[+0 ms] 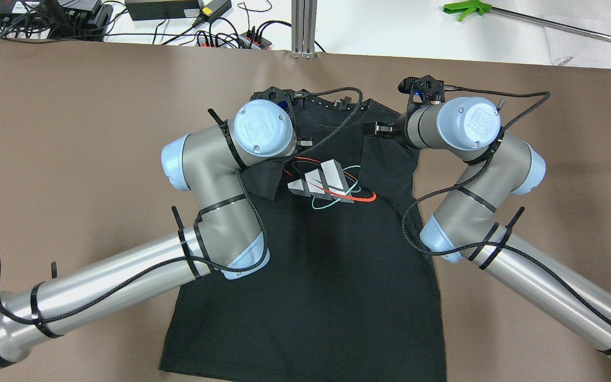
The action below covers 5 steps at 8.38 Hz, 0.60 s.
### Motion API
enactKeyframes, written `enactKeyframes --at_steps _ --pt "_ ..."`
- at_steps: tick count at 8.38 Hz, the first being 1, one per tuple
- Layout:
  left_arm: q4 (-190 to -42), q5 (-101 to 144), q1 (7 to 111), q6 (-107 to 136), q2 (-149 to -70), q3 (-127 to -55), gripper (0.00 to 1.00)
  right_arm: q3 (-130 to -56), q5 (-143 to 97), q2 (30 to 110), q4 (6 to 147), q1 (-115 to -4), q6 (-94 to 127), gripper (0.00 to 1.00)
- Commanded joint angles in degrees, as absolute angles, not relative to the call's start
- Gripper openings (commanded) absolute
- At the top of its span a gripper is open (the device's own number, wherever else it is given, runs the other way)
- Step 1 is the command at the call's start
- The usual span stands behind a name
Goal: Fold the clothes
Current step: 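Fold the held sleeve inward over the shirt with the left gripper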
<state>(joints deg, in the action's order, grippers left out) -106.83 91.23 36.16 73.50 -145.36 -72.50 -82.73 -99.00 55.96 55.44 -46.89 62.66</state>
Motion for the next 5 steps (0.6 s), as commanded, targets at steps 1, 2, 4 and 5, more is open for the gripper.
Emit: enactKeyframes --at_steps 1,2,4,5 --pt "-107.84 83.67 32.87 73.92 -145.46 -71.89 1.0 -82.79 -99.05 56.51 55.28 -46.93 62.67 0.94" --pt "-108.54 83.67 32.87 74.0 -145.55 -71.89 1.0 -82.79 -99.05 56.6 55.28 -46.93 62.67 0.94" --pt "-108.63 83.76 33.13 74.09 -145.9 -72.42 1.0 -82.97 -99.14 56.6 55.28 -46.93 62.75 0.94" --pt "-108.63 83.85 33.4 73.48 -145.9 -72.86 1.0 -83.4 -99.14 56.78 55.46 -47.02 62.75 0.94"
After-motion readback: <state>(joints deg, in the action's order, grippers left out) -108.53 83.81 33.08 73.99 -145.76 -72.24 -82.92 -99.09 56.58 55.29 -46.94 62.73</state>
